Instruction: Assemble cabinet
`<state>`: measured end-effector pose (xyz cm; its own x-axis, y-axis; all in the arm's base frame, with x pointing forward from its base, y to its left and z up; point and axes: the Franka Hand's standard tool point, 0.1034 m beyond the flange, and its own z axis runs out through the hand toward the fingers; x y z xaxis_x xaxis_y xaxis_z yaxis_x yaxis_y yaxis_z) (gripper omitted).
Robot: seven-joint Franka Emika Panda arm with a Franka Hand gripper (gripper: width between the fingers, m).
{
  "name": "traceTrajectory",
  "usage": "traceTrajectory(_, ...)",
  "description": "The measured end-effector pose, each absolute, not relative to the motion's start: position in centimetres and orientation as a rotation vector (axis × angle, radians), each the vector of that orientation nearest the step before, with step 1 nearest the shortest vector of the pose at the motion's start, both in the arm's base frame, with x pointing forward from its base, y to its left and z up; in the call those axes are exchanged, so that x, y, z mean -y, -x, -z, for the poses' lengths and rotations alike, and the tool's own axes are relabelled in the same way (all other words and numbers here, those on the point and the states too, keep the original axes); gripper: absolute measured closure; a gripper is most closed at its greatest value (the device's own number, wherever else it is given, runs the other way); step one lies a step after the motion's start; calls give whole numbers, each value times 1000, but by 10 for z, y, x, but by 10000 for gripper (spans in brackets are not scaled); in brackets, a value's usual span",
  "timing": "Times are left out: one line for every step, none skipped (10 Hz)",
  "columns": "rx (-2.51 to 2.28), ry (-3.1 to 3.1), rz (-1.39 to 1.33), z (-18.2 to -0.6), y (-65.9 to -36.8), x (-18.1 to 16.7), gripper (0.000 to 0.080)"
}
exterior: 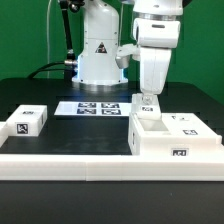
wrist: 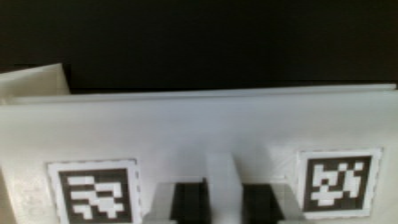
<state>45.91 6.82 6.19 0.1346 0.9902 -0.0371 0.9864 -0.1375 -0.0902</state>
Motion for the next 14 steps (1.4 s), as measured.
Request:
traceTrajectory(2041, 2328, -127, -61, -460, -69, 728)
traceTrajectory(2064, 2310, -117, -61, -463, -69, 728)
traceTrajectory(2072, 2304, -112, -61, -466, -69, 728)
traceTrajectory(2079, 2297, -109, -61, -468, -68, 728)
traceTrajectory(2085, 2292, -108, -60, -469, -68, 728)
traceTrajectory(2091, 2288, -104, -60, -470, -68, 728)
traceTrajectory(2095, 2286, -103, -60, -470, -68, 728)
traceTrajectory(2094, 2287, -102, -60, -470, -68, 728)
traceTrajectory(2094, 2287, -102, -60, -470, -68, 728)
traceTrajectory(2094, 2287, -102, -60, -470, -68, 728)
traceTrajectory(2096, 2285, -103, -60, -471, -68, 728)
traceTrajectory(2097, 2285, -97, -60, -478, -66, 728)
traceTrajectory(2096, 2289, -87, -61, -485, -65, 728)
traceTrajectory(2100, 2286, -78, -60, -492, -65, 728)
